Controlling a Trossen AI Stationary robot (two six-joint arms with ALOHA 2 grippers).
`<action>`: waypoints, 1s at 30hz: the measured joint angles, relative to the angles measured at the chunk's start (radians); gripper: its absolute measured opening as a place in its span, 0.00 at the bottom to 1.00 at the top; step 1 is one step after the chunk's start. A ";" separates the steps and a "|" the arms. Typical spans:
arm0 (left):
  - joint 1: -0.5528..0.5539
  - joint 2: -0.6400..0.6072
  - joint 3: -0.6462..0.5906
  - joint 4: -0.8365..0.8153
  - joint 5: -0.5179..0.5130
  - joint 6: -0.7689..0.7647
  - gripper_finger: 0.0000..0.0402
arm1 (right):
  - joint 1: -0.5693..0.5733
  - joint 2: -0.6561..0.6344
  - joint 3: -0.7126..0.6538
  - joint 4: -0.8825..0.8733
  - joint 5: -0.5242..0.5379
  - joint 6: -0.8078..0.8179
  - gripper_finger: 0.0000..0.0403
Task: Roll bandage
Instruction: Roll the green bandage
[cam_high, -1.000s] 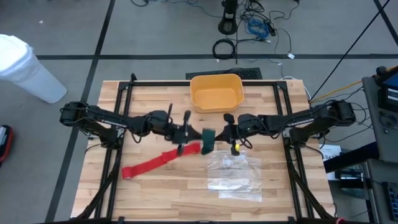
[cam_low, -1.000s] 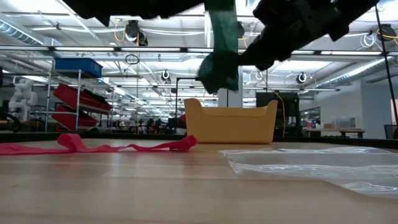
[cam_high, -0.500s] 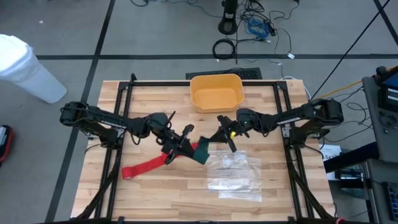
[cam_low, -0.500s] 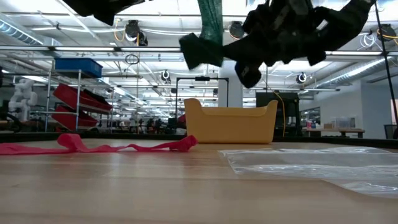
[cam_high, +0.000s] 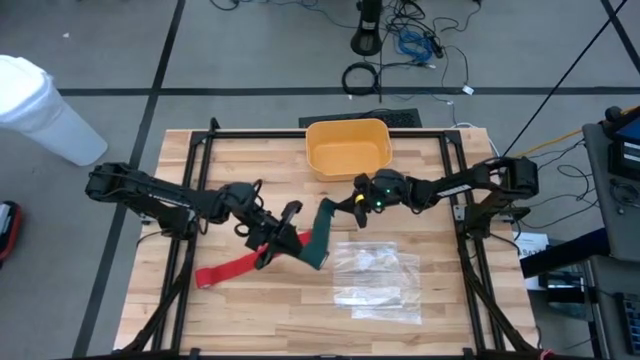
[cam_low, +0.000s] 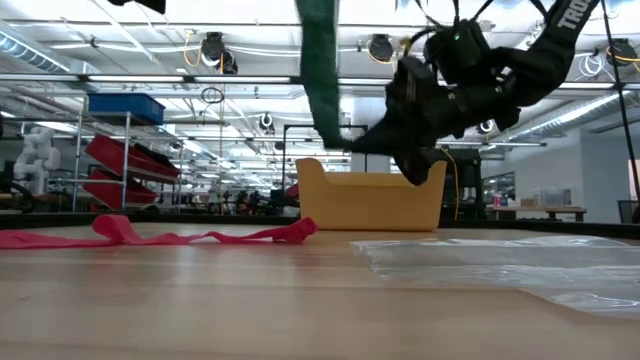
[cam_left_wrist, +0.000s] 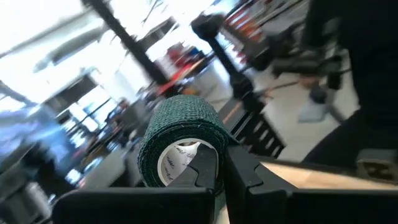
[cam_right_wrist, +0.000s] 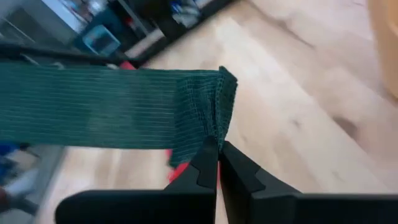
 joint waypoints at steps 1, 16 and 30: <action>0.000 0.000 0.000 -0.001 -0.019 0.000 0.02 | 0.006 0.000 -0.001 -0.006 0.005 -0.012 0.00; 0.008 0.011 -0.001 -0.076 -0.288 -0.002 0.02 | 0.021 -0.022 0.001 -0.074 0.047 -0.117 0.25; 0.059 0.011 -0.001 -0.068 -0.473 -0.104 0.03 | 0.032 -0.264 0.001 -0.229 0.055 -0.239 0.33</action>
